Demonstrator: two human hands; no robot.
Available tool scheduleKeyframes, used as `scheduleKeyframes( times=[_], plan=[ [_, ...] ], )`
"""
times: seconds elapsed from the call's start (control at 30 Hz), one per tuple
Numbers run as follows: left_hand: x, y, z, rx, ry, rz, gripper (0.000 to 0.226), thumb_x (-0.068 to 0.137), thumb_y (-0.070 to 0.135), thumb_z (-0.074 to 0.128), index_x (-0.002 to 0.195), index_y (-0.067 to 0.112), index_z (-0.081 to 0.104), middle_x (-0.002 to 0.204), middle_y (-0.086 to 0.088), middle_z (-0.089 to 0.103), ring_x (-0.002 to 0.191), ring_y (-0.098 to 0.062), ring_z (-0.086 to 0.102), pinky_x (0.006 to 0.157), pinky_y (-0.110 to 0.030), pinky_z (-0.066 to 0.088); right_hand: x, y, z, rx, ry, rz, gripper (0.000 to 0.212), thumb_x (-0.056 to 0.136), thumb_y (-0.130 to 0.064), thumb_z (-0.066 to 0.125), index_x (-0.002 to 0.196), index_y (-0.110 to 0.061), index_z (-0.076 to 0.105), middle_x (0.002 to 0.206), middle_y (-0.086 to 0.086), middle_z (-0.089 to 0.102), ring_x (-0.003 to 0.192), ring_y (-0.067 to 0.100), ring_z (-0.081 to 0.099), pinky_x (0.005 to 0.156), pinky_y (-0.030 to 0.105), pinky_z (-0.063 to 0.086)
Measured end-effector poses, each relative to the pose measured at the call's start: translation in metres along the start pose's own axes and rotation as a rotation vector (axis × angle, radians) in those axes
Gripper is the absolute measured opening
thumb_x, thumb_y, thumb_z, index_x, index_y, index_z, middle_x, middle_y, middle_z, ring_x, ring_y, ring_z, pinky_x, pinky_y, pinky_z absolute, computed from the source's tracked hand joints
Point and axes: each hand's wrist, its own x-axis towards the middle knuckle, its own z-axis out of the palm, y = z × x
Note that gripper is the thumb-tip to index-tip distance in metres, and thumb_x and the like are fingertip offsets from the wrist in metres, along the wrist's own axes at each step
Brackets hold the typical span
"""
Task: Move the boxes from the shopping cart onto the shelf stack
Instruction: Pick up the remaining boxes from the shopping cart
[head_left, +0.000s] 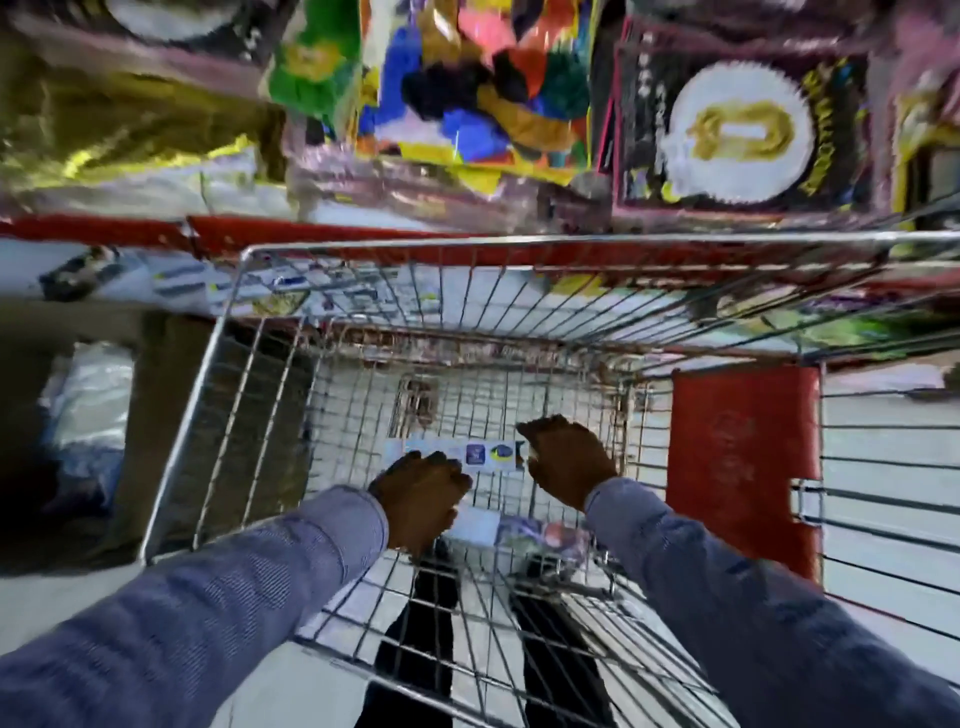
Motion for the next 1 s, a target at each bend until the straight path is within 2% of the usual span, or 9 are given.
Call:
scheduleKeyframes(
  times=[0.17, 0.27, 0.43, 0.5, 0.6, 0.73, 0.8, 0.9, 1.0],
  plan=[
    [0.018, -0.006, 0.015, -0.028, -0.114, 0.127, 0.036, 0.09, 0.034, 0.065, 0.109, 0.004, 0.06, 0.106, -0.017, 0.064, 0.094, -0.037, 0.06, 0.073, -0.04, 0.047, 0.034, -0.002, 0.021, -0.017, -0.101, -0.055, 0.053, 0.088, -0.02, 0.059, 0.138, -0.01, 0.045, 0.137, 0.015, 0.056, 0.125, 0.034, 0.05, 0.102, 0.043, 0.043],
    [0.023, -0.006, 0.027, 0.045, -0.205, 0.191, 0.037, 0.074, 0.032, 0.081, 0.094, 0.006, 0.065, 0.088, -0.016, 0.069, 0.077, -0.037, 0.067, 0.062, -0.038, 0.052, 0.042, -0.003, 0.022, 0.008, -0.181, -0.049, 0.061, 0.088, -0.02, 0.061, 0.143, -0.007, 0.038, 0.14, 0.018, 0.052, 0.126, 0.036, 0.05, 0.101, 0.042, 0.045],
    [0.031, 0.004, 0.032, 0.072, -0.208, 0.16, 0.028, 0.088, 0.014, 0.064, 0.111, -0.001, 0.06, 0.101, -0.021, 0.069, 0.092, -0.041, 0.066, 0.076, -0.046, 0.055, 0.044, 0.003, 0.026, 0.01, -0.21, -0.082, 0.085, 0.087, -0.027, 0.067, 0.149, -0.001, 0.015, 0.134, 0.025, 0.051, 0.12, 0.04, 0.052, 0.096, 0.045, 0.048],
    [0.033, 0.009, 0.033, 0.103, -0.219, 0.138, 0.026, 0.092, 0.008, 0.057, 0.116, -0.002, 0.057, 0.106, -0.022, 0.069, 0.095, -0.041, 0.066, 0.078, -0.046, 0.053, 0.043, 0.005, 0.029, 0.043, -0.199, -0.099, 0.085, 0.083, -0.026, 0.071, 0.146, 0.001, 0.021, 0.13, 0.025, 0.052, 0.118, 0.04, 0.053, 0.095, 0.049, 0.048],
    [0.034, 0.015, 0.031, 0.147, -0.202, 0.115, 0.025, 0.093, 0.003, 0.052, 0.117, -0.003, 0.056, 0.108, -0.021, 0.069, 0.096, -0.04, 0.066, 0.076, -0.043, 0.051, 0.044, 0.007, 0.035, 0.105, -0.173, -0.113, 0.069, 0.077, -0.022, 0.076, 0.13, 0.001, 0.039, 0.125, 0.021, 0.054, 0.113, 0.038, 0.055, 0.091, 0.045, 0.05],
    [0.033, 0.015, 0.029, 0.161, -0.193, 0.105, 0.025, 0.091, 0.001, 0.053, 0.115, -0.004, 0.055, 0.107, -0.022, 0.07, 0.095, -0.04, 0.067, 0.076, -0.044, 0.052, 0.044, 0.01, 0.044, 0.123, -0.117, -0.103, 0.083, 0.073, -0.026, 0.081, 0.134, 0.002, 0.032, 0.126, 0.021, 0.053, 0.114, 0.037, 0.055, 0.089, 0.043, 0.048],
    [0.033, 0.013, 0.028, 0.149, -0.184, 0.107, 0.025, 0.09, 0.001, 0.053, 0.114, -0.004, 0.055, 0.106, -0.023, 0.07, 0.094, -0.04, 0.067, 0.074, -0.044, 0.052, 0.043, 0.01, 0.044, 0.121, -0.089, -0.091, 0.082, 0.073, -0.027, 0.08, 0.135, -0.002, 0.032, 0.126, 0.019, 0.052, 0.112, 0.037, 0.055, 0.088, 0.044, 0.049],
    [0.033, 0.009, 0.025, 0.108, -0.179, 0.074, 0.026, 0.088, 0.004, 0.057, 0.113, -0.003, 0.056, 0.104, -0.022, 0.07, 0.092, -0.039, 0.067, 0.073, -0.042, 0.052, 0.042, 0.012, 0.038, 0.14, -0.04, -0.099, 0.066, 0.075, -0.028, 0.075, 0.13, -0.011, 0.043, 0.121, 0.014, 0.053, 0.107, 0.034, 0.058, 0.086, 0.043, 0.051],
    [0.03, 0.003, 0.02, 0.018, -0.152, 0.018, 0.027, 0.084, 0.008, 0.063, 0.109, 0.001, 0.059, 0.103, -0.02, 0.07, 0.091, -0.039, 0.067, 0.072, -0.038, 0.05, 0.037, 0.011, 0.024, 0.143, -0.014, -0.113, 0.052, 0.074, -0.025, 0.073, 0.119, -0.01, 0.053, 0.115, 0.013, 0.054, 0.101, 0.033, 0.06, 0.083, 0.042, 0.054]
  ],
)
